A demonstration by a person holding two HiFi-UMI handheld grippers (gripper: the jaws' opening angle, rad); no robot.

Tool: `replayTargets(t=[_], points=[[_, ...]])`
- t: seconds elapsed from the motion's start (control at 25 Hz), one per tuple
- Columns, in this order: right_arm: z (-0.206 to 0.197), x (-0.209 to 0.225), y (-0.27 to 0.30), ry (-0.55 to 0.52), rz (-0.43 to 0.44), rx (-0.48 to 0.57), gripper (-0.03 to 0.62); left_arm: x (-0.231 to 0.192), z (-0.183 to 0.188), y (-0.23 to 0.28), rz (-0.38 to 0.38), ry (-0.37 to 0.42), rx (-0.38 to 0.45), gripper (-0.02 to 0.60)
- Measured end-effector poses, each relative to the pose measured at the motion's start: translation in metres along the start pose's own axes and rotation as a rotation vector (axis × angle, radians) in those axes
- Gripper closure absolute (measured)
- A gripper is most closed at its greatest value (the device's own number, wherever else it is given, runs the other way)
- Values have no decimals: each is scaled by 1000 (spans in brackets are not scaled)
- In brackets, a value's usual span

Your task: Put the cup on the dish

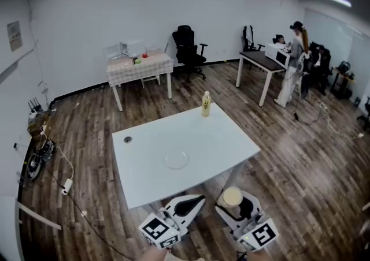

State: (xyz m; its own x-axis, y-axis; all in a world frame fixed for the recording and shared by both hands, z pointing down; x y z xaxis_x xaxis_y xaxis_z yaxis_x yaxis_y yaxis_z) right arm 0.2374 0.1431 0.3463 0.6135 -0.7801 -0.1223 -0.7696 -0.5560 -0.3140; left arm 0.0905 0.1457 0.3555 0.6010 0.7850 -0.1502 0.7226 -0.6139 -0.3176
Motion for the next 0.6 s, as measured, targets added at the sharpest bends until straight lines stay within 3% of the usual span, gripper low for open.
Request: replayTargets(t=[0.6], points=[[1,2,2,51,-1,21,330,-6,-5,0,9,-9,-5,580]])
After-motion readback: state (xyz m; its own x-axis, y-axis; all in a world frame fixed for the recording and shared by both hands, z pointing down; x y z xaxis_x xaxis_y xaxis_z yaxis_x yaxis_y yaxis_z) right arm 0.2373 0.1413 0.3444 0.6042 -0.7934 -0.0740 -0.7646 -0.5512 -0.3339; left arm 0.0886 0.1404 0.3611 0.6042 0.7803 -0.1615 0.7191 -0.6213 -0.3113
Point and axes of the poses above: the fingertips, and each gripper's own axes: y forward along the fingers, x to its right, z out of its top, the point moved 6 cm from there along -y, backward along the fingers, and after that the axes turned 8 degrees about x, right-handed, at the moved point
